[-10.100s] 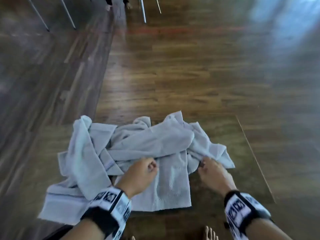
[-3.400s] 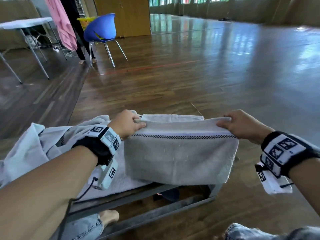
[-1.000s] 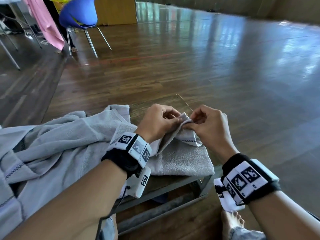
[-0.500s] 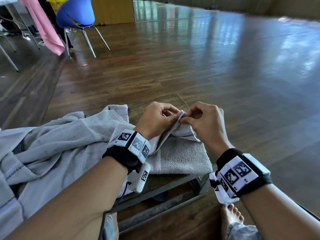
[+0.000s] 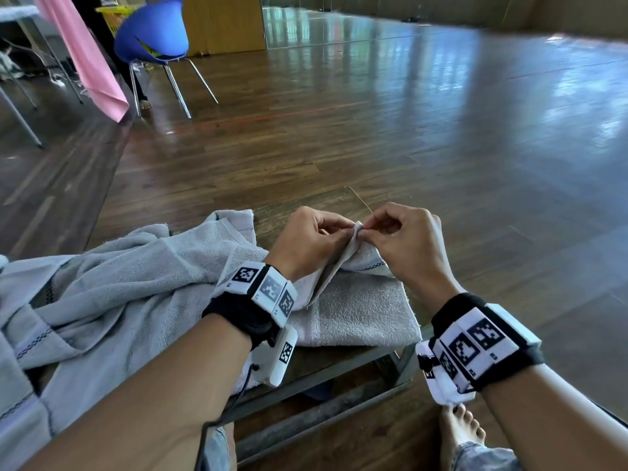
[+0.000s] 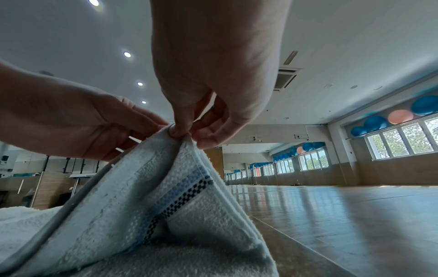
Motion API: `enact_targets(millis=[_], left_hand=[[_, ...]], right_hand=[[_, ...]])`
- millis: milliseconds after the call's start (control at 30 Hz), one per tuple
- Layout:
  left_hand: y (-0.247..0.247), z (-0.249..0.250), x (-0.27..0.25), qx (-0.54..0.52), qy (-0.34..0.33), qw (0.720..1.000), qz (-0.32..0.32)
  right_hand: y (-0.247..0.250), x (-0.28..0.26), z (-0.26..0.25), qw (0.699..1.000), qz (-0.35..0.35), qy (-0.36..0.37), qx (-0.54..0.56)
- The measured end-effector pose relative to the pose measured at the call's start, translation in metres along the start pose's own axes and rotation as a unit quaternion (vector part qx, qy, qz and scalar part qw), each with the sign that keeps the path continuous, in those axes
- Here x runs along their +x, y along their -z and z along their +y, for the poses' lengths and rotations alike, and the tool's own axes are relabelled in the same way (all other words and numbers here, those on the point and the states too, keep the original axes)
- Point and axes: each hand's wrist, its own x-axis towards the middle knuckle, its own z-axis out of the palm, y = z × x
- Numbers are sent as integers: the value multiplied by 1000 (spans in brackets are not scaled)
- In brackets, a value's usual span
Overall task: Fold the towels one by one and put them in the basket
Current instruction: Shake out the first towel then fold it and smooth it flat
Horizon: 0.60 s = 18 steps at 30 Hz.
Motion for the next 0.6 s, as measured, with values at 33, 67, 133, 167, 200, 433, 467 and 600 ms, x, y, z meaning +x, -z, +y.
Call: enact_targets(millis=[33,67,133,167,200,433,467,600], left_hand=[[0,0,-1,-9,2,1000,-2],[1,0,-1,-16,4,1000,-4],[2,0,-2,-26,8,1000,-7],[2,-2,-1,-31,10,999,-6],[2,-3,-1,-35,11,999,-5],[3,-6,0,-28,6,1000,-1],[3,-6,0,-22,5,1000,-4],[2,-5,-1,-32,4,999,-39]], right_hand=[[0,0,0,1000,-2,-1,2],[-1,0,1,1000,-4,-2,5],[-1,1,2,1000,-9,-6,3],[-2,2,3,1000,-12,-11,1],[-2,2,4,1000,-16,-18,3],[-4,3,8,998,-34,-50,26],[-3,3,7,998,-37,-52,25],[0,4,6,997,-43,-62,27]])
